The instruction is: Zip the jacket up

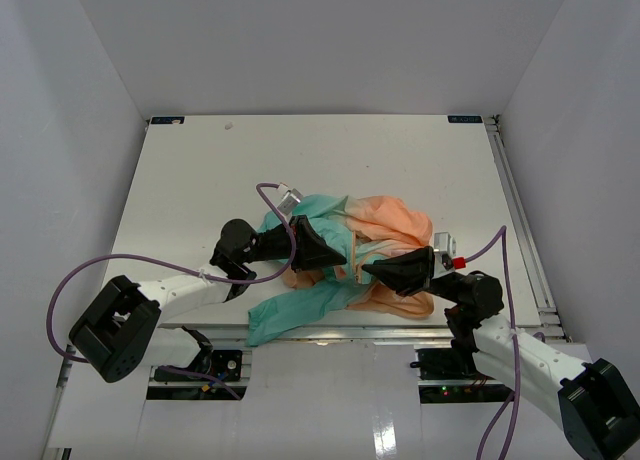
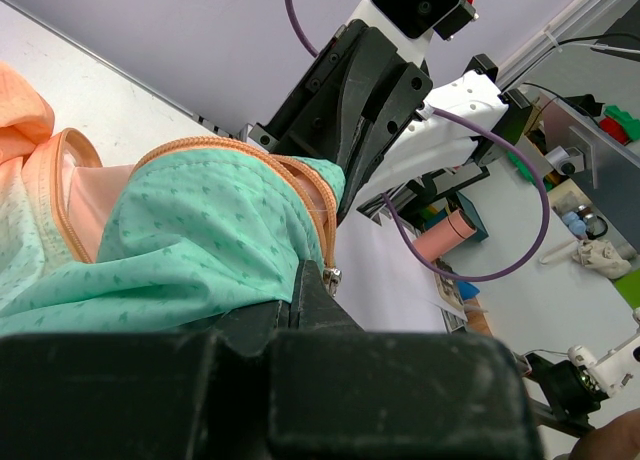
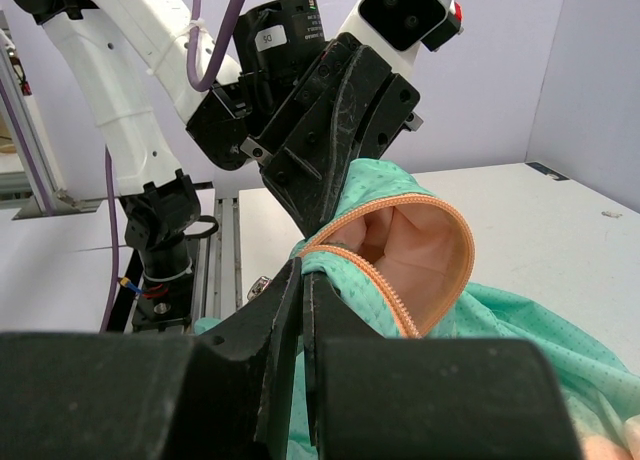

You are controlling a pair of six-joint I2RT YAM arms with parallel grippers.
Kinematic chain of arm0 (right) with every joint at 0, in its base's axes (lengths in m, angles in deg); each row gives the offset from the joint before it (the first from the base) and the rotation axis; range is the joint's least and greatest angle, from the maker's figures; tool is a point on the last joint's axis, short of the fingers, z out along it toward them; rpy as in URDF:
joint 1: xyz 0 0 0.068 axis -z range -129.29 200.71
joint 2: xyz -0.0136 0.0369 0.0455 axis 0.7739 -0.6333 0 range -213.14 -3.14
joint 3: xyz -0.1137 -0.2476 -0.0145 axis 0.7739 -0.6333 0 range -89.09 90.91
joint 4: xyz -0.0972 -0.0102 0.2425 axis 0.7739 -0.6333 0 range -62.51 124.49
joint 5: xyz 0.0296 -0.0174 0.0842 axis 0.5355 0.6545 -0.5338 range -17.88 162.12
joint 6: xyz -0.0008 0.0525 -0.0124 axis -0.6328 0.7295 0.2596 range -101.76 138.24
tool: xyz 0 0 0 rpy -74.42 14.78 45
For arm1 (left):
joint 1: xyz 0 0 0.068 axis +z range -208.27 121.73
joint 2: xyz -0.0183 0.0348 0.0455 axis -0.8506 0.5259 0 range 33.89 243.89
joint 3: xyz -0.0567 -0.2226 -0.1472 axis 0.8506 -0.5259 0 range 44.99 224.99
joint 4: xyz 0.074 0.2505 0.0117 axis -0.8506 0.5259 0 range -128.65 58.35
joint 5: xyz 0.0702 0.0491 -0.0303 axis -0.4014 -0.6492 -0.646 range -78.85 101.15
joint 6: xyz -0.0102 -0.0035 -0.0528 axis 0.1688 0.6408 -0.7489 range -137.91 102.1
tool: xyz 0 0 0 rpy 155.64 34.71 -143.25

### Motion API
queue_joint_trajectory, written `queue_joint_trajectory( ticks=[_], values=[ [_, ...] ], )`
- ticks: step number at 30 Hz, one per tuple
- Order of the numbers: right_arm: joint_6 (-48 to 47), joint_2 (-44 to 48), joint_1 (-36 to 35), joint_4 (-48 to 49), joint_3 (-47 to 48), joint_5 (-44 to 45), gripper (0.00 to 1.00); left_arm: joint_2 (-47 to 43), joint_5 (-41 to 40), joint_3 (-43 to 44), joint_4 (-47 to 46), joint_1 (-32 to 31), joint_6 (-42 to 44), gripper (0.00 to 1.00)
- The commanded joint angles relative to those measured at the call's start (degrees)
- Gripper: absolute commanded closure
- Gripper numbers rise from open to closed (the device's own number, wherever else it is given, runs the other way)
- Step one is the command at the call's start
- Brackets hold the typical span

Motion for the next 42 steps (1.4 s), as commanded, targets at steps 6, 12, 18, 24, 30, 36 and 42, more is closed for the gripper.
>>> queue_joint_trajectory(
  ticks=[6,12,18,24,30,36,42],
  values=[
    [0.52,-0.51,-0.33,7.06,1.26,-0.31,0.92,-2.69,-0.87,0.74,1.03,-0.27,1.92,1.0],
    [0.79,-0.61,-0.35,7.63,0.95,-0.41,0.92,-3.46,-1.71,0.74,1.89,-0.27,2.51,1.0],
    [0.79,-0.2,-0.35,7.41,1.0,-0.31,0.92,-3.67,-1.58,0.67,2.04,-0.26,2.71,1.0],
    [0.34,0.0,-0.44,6.69,1.17,-0.03,0.92,-3.42,-1.01,0.49,1.23,-0.27,2.26,1.0],
    [-0.18,-0.01,-0.44,6.08,1.19,0.31,0.92,-3.59,-0.16,0.22,0.16,-0.26,1.64,1.0],
    [-0.31,0.14,-0.41,5.83,1.36,0.25,0.92,-3.9,-0.31,0.15,0.35,-0.21,1.72,1.0],
    [-0.25,-0.19,-0.44,5.91,1.4,0.62,0.92,-4.15,-0.16,-0.12,-0.04,-0.27,1.57,1.0]
  ],
)
